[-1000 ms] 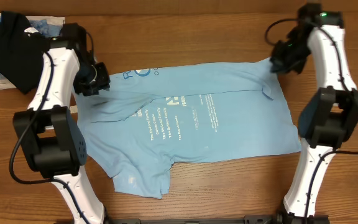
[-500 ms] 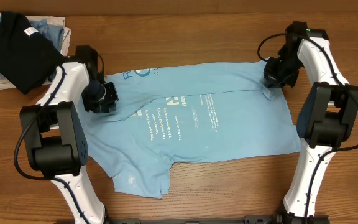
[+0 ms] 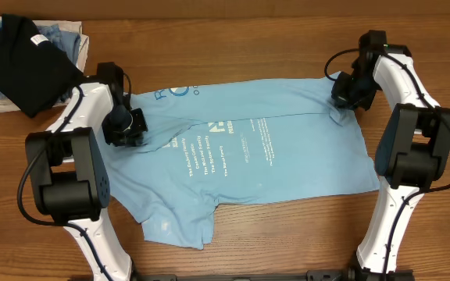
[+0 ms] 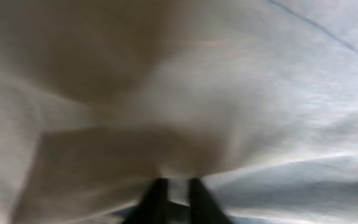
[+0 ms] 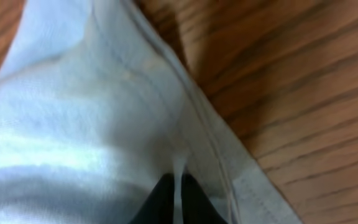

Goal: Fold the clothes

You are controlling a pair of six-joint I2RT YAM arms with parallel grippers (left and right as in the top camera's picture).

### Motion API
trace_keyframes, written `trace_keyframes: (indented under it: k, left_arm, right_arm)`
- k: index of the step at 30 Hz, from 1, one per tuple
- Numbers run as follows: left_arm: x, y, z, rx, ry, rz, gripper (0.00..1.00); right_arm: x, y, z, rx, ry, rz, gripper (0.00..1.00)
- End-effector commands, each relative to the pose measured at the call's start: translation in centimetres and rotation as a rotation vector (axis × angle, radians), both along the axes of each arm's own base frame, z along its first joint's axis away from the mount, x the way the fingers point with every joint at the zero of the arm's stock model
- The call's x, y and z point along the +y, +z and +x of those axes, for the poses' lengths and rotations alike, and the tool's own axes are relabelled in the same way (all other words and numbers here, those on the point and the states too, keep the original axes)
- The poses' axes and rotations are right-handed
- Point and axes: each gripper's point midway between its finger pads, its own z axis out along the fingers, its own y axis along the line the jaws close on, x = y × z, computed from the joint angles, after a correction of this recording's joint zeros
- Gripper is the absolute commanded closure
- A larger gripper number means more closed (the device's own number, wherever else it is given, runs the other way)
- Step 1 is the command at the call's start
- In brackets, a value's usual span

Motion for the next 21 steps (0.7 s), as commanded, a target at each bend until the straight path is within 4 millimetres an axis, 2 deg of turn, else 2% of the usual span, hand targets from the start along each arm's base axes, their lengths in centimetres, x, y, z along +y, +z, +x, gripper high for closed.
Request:
trace_keyframes:
  k: [1,3,8,15,19,21]
  left_arm:
    - [2.8,-0.9,-1.2,0.039,0.023,0.065,0.91]
    - [3.6,-0.9,-1.2,0.034,0.040,0.072,0.87]
    - [5.2,-0.8,-0.7,0.008,0.049,0.086,0.87]
    - [5.5,-0.6,0.8,-0.053,-0.011,0.094,0.83]
    - [5.5,0.9,2.2,-0.087,-0.020,0.097,0.76]
    - [5.5,2.5,3.1,-0.103,-0.022,0.100,0.68]
  right_arm:
    - [-3.2,-2.1,-1.0,0.049,-0.071,-0.119,0.91]
    - [-3.7,-2.1,-0.9,0.042,-0.091,-0.119,0.93]
    - [-5.3,-2.0,-0.1,0.000,-0.145,-0.121,0.95]
    - [-6.9,-1.7,1.0,-0.054,-0.181,-0.128,0.95]
    - [-7.4,-0.5,1.7,-0.074,-0.207,-0.128,0.89]
    - [-7.6,0.9,2.2,-0.083,-0.210,-0.129,0.88]
